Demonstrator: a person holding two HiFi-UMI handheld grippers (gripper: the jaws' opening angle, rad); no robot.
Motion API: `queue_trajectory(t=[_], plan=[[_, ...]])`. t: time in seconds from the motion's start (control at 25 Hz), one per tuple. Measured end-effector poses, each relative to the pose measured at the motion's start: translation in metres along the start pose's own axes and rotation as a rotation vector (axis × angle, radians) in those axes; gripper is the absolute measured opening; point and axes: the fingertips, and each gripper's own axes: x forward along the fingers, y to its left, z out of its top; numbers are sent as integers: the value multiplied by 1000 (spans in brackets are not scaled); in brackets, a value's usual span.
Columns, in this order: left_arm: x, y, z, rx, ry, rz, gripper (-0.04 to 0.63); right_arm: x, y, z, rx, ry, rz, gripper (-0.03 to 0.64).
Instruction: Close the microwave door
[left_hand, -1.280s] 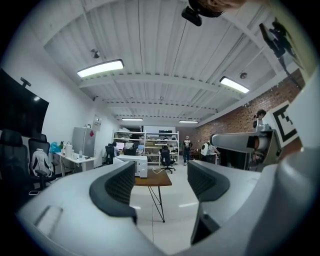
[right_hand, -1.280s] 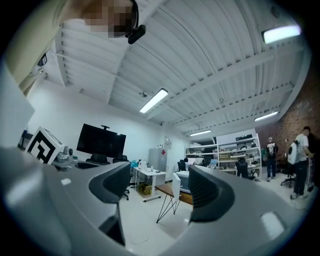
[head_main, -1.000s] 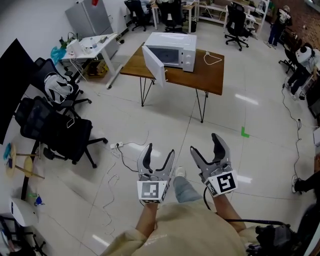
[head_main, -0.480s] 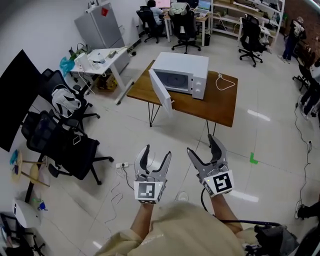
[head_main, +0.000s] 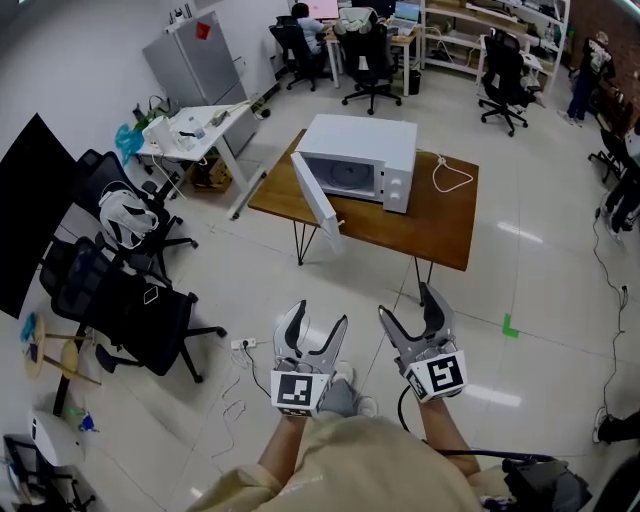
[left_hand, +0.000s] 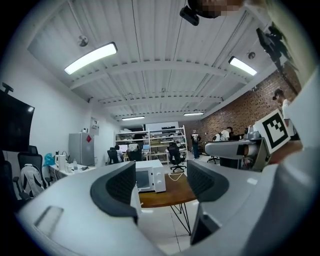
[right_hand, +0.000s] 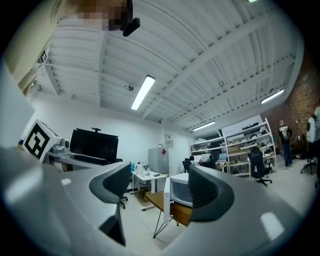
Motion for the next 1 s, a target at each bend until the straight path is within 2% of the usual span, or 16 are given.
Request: queue_trajectory(t=[0.08, 0.2, 0.24, 0.32, 0.44, 0.56, 0.6, 0.76, 0.84, 0.92, 1.0], plan=[[7, 10, -14, -27, 12, 11, 324, 9, -5, -12, 3, 5, -2, 348], [18, 33, -41, -31, 125, 12, 324, 31, -4, -35, -9, 33, -6, 348], [24, 47, -45, -16, 132, 5, 324, 45, 0, -41, -19, 37, -8, 348], [43, 83, -45, -10, 86, -19, 324, 83, 9, -45, -43, 38, -19, 348], [70, 128, -47, -79, 109, -74, 324, 137, 14, -46, -68, 39, -52, 347], [104, 172, -48, -61, -48, -110, 324, 184, 16, -57, -86, 39, -67, 347], [114, 187, -51, -72, -61, -117, 324, 201, 17, -63, -89, 41, -66, 347], [142, 233, -78, -156, 14, -145, 324, 260, 24, -81, -107, 49, -50, 347], [167, 248, -85, -128, 44, -160, 324, 288, 12, -88, -112, 64, -50, 345], [206, 275, -89, -64, -1, -152, 324, 330, -5, -98, -107, 98, -45, 345], [233, 306, -103, -61, 12, -143, 324, 372, -15, -114, -104, 132, -33, 345]])
